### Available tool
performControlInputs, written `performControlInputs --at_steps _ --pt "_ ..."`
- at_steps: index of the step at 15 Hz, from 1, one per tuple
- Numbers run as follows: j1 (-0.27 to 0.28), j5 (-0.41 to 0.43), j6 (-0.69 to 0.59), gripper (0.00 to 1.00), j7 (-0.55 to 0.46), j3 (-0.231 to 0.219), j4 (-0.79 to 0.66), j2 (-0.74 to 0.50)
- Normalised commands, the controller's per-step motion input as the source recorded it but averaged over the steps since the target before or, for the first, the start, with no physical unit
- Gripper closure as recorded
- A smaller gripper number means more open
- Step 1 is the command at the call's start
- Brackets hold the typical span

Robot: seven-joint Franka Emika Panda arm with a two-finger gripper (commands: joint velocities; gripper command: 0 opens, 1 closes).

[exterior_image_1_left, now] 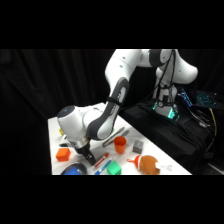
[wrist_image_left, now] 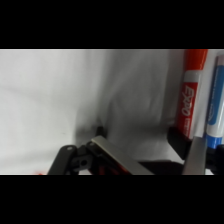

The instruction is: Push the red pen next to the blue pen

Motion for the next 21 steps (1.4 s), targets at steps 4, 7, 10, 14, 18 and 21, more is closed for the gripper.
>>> performControlInputs --at_steps 4,7,10,14,18,21 --pt "0.111 -0.087 0.15 0.00 0.21 0.011 -0.30 -0.23" --pt "0.114 -0.142 0.11 0.00 0.23 -0.054 -0.32 -0.32" --pt "0.070 -0.158 0.02 0.00 0.20 -0.104 -0.33 -0.41" --pt "0.023 -0.097 -0.23 0.00 0.20 -0.093 -0.36 -0.59" --pt "-0.043 0.006 -0.39 0.00 0.14 0.002 -0.35 -0.73" --pt "0.027 -0.045 -0.55 0.00 0.29 -0.030 -0.19 -0.62"
